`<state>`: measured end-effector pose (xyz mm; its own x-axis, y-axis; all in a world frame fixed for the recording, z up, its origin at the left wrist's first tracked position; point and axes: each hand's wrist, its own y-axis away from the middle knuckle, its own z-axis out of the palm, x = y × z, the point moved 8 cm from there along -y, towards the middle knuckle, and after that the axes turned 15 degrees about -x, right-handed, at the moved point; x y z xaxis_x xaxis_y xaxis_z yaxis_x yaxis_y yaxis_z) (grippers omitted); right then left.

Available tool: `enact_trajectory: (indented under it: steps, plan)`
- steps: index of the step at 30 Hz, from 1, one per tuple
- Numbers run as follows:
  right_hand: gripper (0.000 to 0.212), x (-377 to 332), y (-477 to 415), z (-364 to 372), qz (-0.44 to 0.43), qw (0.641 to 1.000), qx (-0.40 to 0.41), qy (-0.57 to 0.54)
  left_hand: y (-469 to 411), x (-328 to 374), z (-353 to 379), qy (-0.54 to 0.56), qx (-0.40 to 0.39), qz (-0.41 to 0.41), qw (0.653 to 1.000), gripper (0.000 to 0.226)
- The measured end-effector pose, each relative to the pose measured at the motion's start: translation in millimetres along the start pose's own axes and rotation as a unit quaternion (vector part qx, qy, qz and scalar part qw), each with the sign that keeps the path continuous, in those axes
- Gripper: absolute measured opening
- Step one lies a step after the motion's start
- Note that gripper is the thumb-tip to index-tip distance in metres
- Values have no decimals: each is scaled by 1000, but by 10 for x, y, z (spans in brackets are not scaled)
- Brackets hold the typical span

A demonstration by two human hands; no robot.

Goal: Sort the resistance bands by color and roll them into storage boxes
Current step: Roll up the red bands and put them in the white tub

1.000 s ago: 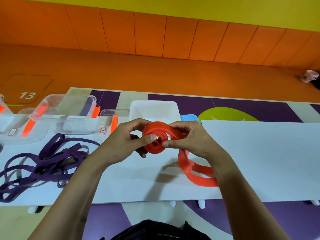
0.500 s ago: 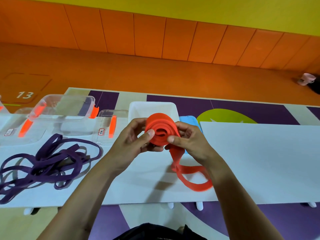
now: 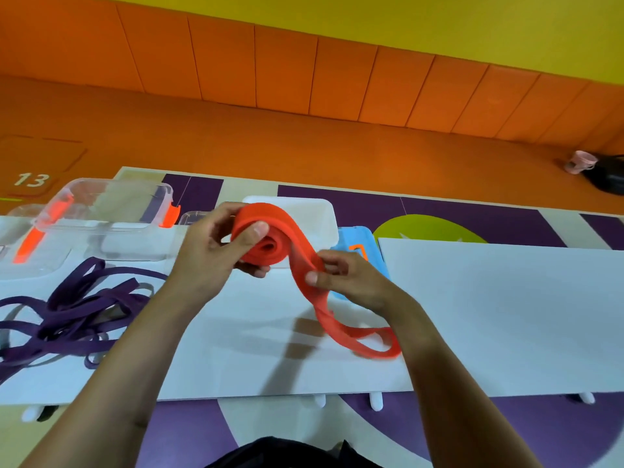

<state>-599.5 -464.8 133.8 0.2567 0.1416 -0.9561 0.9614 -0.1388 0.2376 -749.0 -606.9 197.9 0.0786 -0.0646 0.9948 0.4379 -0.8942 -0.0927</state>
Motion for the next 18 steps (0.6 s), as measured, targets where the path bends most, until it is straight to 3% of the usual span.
enact_trajectory:
  steps: [3, 6, 12, 14, 18]
  plan:
    - [29, 452, 78, -68, 59, 998, -7, 3, 38, -32, -112, -14, 42, -1, 999, 42]
    - [24, 760, 110, -83, 119, 984, -20, 134, 70, -46, -123, 0, 70, 0, 998, 39]
    - [18, 1086, 188, -266, 164, 954, 135, 213, 41, -72, -125, -33, 70, 4, 997, 39]
    - [7, 1026, 271, -356, 157, 926, 202, 276, 58, -95, -164, -21, 89, 1, 996, 36]
    - [45, 891, 405, -448, 113, 874, 312, 354, 58, -92, -194, -10, 102, -13, 995, 38]
